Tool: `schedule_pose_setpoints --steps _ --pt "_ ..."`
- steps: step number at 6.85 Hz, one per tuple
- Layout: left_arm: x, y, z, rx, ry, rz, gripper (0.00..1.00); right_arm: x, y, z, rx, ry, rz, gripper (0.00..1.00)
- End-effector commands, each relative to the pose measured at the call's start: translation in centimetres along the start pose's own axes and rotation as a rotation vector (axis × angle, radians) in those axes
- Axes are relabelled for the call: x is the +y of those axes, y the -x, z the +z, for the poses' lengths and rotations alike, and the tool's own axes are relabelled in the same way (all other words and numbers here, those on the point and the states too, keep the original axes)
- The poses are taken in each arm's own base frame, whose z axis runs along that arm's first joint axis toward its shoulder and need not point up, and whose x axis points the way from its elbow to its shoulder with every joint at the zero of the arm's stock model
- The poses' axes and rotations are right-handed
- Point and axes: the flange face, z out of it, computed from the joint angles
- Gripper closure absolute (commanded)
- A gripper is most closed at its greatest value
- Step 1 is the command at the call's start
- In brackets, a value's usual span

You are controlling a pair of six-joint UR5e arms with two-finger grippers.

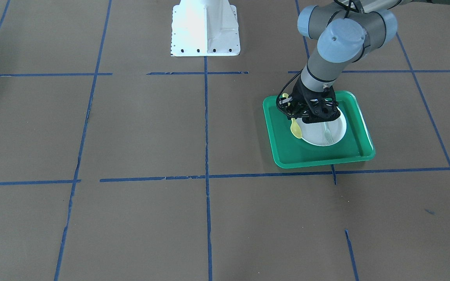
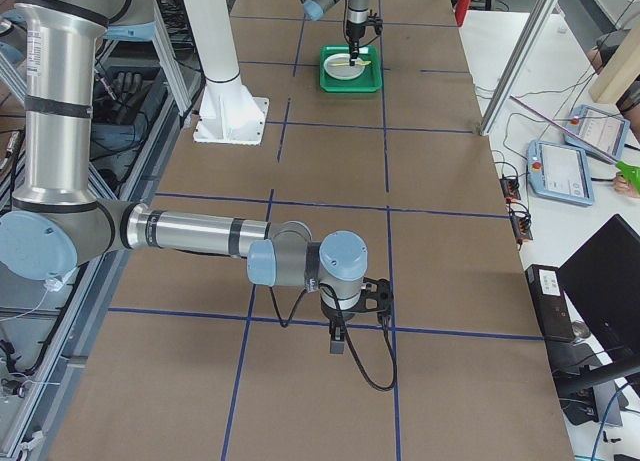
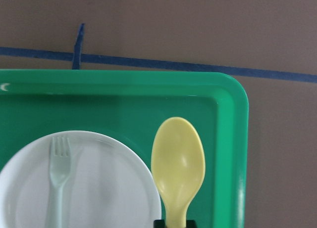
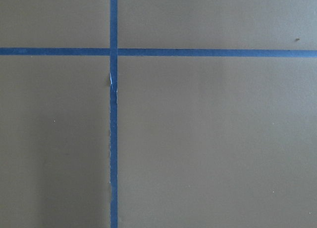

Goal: Place spoon
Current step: 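Carry the spoon beside the plate and lower it onto the tray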

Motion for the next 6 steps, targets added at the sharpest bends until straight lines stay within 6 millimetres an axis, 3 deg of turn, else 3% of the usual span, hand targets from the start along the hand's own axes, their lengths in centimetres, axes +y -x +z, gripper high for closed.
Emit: schedule_pose_setpoints --steps 1,2,5,6 --pt "0.4 0.0 5.2 -0.009 0.02 0.011 1.0 0.0 0.0 0.0 0.0 0.0 -0.002 0.0" --pt "0.5 0.0 7.4 0.004 0.007 0.012 1.0 0.0 0.0 0.0 0.0 0.0 0.0 0.0" --pt "0.3 0.6 8.6 -0.013 0.007 0.013 1.0 0.0 0.0 0.0 0.0 0.0 -0.002 0.0" --pt "0.3 0.6 8.6 -0.015 0.005 0.017 0.94 0.0 0.0 0.0 0.0 0.0 0.0 0.0"
